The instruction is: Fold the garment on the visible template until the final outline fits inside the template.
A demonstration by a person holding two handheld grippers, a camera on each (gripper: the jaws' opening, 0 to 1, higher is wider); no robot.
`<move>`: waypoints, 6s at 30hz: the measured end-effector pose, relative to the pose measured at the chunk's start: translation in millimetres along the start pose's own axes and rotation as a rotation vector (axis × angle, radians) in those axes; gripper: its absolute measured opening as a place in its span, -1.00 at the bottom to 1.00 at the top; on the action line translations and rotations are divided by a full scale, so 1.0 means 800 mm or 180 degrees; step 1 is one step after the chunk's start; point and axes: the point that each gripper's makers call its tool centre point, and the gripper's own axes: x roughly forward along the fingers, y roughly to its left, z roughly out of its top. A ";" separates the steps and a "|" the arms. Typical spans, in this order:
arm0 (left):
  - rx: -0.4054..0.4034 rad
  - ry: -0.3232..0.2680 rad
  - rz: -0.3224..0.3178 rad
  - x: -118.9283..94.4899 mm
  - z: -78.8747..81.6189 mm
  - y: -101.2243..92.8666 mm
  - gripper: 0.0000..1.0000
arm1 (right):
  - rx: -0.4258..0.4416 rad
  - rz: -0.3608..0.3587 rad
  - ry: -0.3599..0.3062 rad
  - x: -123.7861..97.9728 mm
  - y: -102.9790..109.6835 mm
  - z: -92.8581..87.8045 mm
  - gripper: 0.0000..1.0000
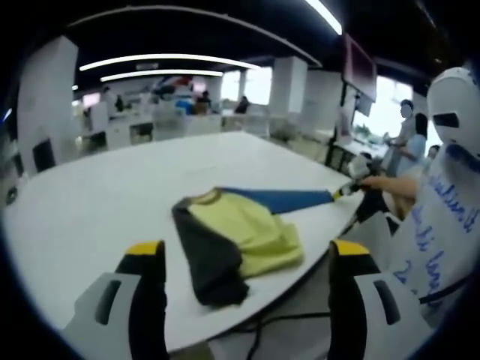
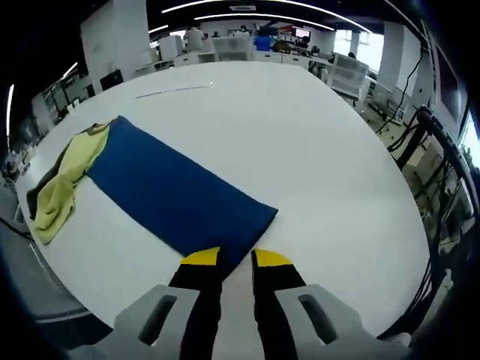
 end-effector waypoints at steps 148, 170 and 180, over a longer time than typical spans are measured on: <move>-0.0120 0.0331 -0.0202 -0.004 -0.053 0.027 0.61 | -0.1412 0.1532 -0.1099 -0.186 0.351 0.134 1.00; -0.0304 0.0574 -0.0471 0.023 -0.109 0.037 0.08 | -0.1385 0.1507 -0.1067 -0.184 0.346 0.127 1.00; -0.0462 0.0866 -0.0417 0.031 -0.149 0.051 -0.17 | -0.1351 0.1484 -0.1051 -0.183 0.344 0.122 1.00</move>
